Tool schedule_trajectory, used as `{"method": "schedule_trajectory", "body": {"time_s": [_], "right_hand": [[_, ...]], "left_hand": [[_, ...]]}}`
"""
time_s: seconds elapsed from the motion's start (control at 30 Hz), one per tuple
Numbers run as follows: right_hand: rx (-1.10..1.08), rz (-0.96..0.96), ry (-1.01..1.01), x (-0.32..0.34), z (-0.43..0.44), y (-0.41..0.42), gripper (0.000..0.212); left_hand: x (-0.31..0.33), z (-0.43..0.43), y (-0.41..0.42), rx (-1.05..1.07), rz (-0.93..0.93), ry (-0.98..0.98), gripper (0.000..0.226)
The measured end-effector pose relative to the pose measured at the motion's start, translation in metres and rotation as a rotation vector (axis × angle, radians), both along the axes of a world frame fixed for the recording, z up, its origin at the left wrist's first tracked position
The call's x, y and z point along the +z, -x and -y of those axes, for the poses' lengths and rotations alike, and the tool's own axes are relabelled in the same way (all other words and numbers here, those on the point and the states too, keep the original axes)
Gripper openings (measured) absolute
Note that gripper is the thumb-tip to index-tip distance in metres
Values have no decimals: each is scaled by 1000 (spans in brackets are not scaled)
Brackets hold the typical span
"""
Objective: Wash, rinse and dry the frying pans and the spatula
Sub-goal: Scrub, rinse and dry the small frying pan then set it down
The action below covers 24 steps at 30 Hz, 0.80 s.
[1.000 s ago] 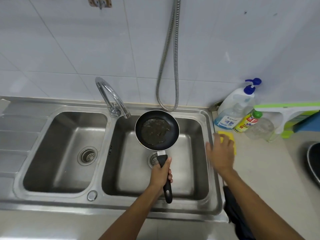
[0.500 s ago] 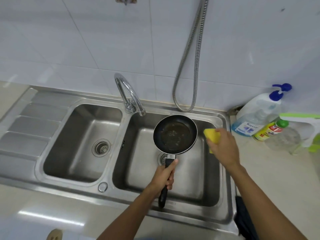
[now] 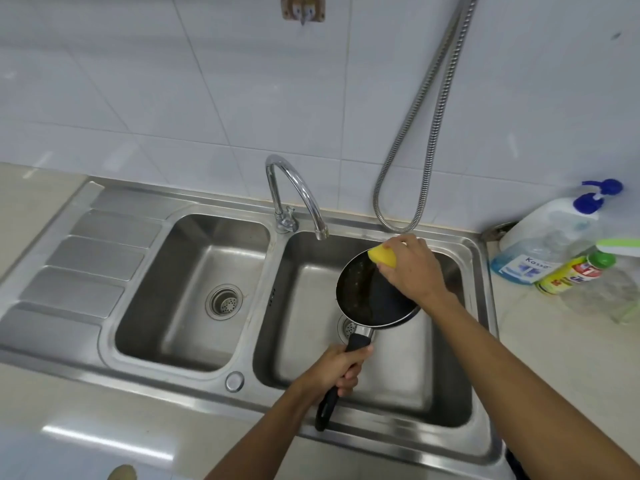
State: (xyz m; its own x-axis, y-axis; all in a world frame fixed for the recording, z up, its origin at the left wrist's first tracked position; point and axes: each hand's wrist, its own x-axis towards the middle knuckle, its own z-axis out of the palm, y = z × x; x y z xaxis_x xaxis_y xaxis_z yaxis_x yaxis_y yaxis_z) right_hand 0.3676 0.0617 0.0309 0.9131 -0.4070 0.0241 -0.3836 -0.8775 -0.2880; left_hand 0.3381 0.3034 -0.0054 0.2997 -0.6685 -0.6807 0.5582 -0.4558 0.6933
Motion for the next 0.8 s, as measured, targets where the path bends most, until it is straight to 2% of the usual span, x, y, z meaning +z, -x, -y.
{"method": "schedule_trajectory", "body": {"time_s": [0.17,0.33,0.47,0.6,0.7,0.8], "right_hand": [[-85,-229,-169,-22,-36,-29,46],[32,-237,-269,-39,-85,-19,40],[234,-210,-238,-34,-93,7,38],[467,-276,-69,-37,-77,7,31],[421,-246,-76,-42,-68,-20,30],[205,-235,-199,-42,-60,-47,31]], "left_hand": [[0,-3,-3,-59,15,18,57],[-5,0,-18,-45,10,-33,55],[-14,-4,-23,-65,43,-45,54],[-22,0,-15,-55,111,-106,48],[-24,3,-12,-39,183,-177,40],[-25,3,-17,-44,230,-213,38]]}}
